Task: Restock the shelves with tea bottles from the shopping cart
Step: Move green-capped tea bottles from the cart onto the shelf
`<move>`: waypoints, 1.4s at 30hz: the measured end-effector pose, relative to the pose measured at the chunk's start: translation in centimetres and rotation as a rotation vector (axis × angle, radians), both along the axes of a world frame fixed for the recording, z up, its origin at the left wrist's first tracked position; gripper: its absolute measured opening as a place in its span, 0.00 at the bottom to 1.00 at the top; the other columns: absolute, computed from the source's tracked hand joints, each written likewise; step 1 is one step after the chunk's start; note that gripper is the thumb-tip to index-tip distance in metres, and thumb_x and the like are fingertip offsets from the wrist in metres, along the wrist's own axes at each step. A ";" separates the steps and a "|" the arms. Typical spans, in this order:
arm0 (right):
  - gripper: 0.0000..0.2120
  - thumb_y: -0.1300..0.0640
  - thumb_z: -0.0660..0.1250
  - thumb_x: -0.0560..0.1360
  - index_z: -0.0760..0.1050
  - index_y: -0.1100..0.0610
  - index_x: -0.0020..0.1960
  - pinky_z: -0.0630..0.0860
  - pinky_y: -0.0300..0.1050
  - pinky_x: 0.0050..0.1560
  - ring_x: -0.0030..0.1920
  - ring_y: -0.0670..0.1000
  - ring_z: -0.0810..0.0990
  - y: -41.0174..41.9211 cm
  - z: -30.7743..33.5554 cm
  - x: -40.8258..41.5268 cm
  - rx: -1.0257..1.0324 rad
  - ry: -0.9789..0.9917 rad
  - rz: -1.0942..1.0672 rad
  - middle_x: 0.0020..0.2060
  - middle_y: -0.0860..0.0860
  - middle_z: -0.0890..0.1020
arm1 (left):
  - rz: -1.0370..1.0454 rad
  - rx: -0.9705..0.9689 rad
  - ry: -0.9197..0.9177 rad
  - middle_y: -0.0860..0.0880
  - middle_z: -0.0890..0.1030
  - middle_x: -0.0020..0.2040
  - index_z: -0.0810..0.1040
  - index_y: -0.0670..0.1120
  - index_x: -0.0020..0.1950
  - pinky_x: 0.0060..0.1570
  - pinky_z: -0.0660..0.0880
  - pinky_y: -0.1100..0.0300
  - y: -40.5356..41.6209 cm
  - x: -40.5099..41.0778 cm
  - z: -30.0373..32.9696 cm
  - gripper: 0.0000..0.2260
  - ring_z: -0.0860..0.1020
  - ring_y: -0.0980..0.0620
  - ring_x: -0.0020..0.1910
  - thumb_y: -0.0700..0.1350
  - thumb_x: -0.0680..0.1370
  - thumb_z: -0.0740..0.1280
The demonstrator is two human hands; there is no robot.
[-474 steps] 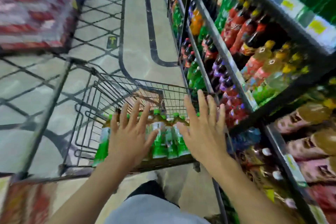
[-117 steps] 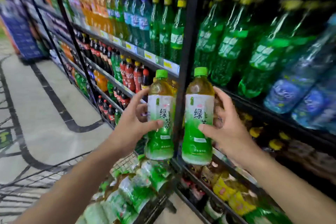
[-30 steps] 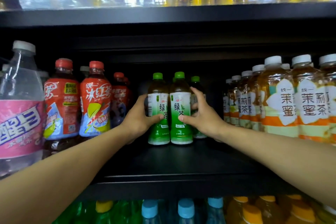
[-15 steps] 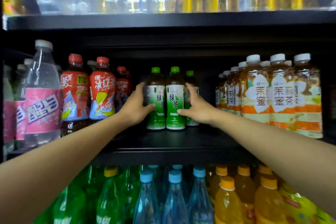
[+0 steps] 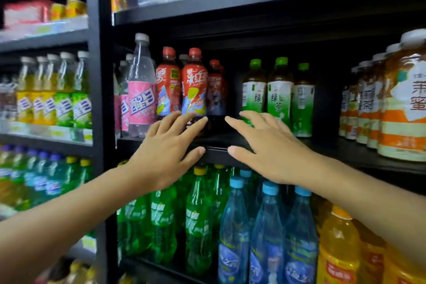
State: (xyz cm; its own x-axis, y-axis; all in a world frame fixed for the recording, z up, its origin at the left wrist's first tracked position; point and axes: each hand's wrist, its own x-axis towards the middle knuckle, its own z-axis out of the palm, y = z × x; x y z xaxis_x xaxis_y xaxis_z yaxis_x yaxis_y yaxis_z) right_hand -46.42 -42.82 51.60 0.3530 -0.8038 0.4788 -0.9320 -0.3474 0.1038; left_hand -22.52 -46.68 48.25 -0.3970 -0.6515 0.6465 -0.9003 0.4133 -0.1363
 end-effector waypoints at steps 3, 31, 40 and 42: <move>0.33 0.34 0.49 0.82 0.41 0.40 0.82 0.38 0.62 0.79 0.81 0.53 0.42 0.8 -2.2 2.8 -0.101 0.116 0.053 0.82 0.48 0.45 | 0.165 -0.026 -0.048 0.48 0.64 0.80 0.57 0.56 0.82 0.74 0.52 0.47 2.4 3.3 -3.1 0.32 0.59 0.41 0.80 0.66 0.80 0.48; 0.34 0.36 0.52 0.83 0.41 0.44 0.83 0.42 0.63 0.79 0.82 0.58 0.44 12.1 -43.6 34.8 0.628 0.431 0.774 0.83 0.52 0.43 | 1.218 0.819 0.522 0.48 0.51 0.84 0.51 0.57 0.83 0.76 0.52 0.39 39.1 23.8 -44.7 0.31 0.48 0.40 0.82 0.65 0.81 0.47; 0.35 0.40 0.56 0.83 0.43 0.45 0.83 0.45 0.59 0.79 0.82 0.56 0.48 14.7 -54.8 38.9 0.968 0.367 0.598 0.83 0.50 0.47 | 1.201 1.058 0.709 0.48 0.45 0.84 0.44 0.57 0.83 0.78 0.47 0.40 40.5 24.4 -52.7 0.30 0.42 0.42 0.82 0.61 0.85 0.52; 0.34 0.39 0.56 0.83 0.44 0.46 0.83 0.46 0.59 0.79 0.82 0.57 0.47 14.0 -56.5 38.6 1.005 0.419 0.552 0.83 0.50 0.46 | 1.156 1.073 0.732 0.48 0.46 0.84 0.45 0.56 0.84 0.78 0.48 0.41 39.1 24.1 -53.7 0.29 0.43 0.42 0.83 0.60 0.85 0.52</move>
State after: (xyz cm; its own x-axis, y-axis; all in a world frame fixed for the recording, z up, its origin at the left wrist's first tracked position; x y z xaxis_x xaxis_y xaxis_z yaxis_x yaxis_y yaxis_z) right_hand -7.84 -28.79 -4.87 0.7417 -0.4440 -0.5027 -0.5929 -0.7844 -0.1820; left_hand 1.59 -7.59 -5.49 0.6972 -0.5889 -0.4087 -0.5174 -0.8080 0.2817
